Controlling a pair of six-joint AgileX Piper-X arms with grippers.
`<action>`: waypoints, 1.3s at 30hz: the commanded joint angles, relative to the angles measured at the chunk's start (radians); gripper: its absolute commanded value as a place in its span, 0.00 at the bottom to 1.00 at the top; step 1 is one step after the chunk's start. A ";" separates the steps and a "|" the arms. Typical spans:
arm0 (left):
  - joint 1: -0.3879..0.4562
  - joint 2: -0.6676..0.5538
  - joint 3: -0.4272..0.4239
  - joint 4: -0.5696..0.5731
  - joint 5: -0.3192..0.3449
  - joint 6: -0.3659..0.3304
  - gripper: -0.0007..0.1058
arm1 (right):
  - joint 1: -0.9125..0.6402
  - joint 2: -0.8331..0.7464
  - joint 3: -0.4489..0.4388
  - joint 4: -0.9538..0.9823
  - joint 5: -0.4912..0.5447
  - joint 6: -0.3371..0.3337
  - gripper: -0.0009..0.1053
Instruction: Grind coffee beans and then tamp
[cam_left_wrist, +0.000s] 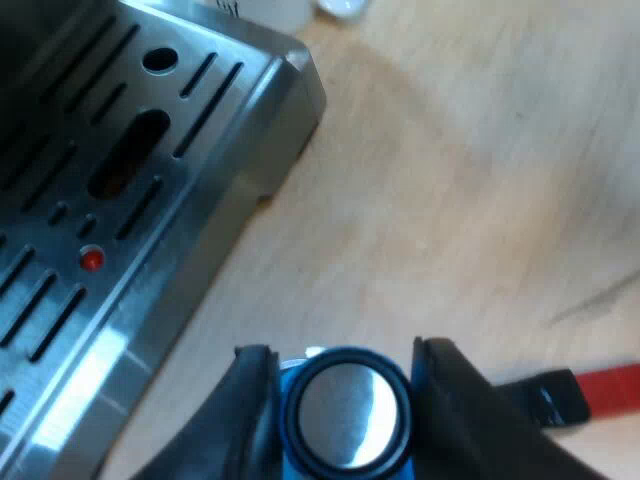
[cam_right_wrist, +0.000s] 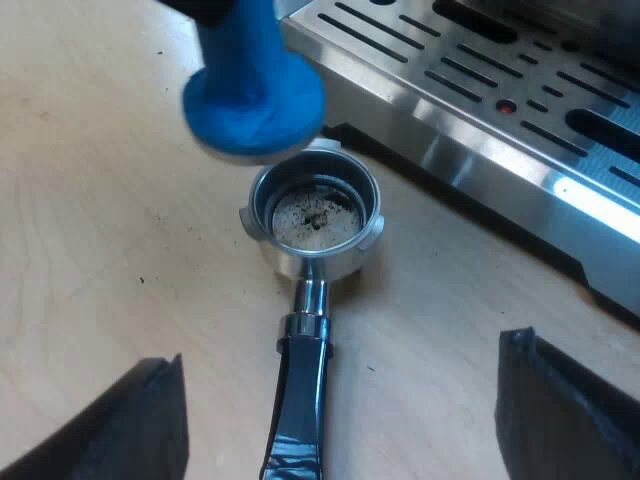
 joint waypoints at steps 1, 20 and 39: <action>-0.003 0.016 -0.009 -0.017 -0.009 0.012 0.06 | -0.005 0.000 -0.002 -0.014 0.004 -0.014 0.63; -0.069 0.157 -0.009 -0.069 -0.095 0.104 0.06 | -0.005 0.000 -0.002 -0.014 0.004 -0.001 0.63; -0.069 0.157 -0.009 -0.098 -0.132 0.104 0.06 | -0.005 0.000 -0.002 -0.014 0.004 0.002 0.63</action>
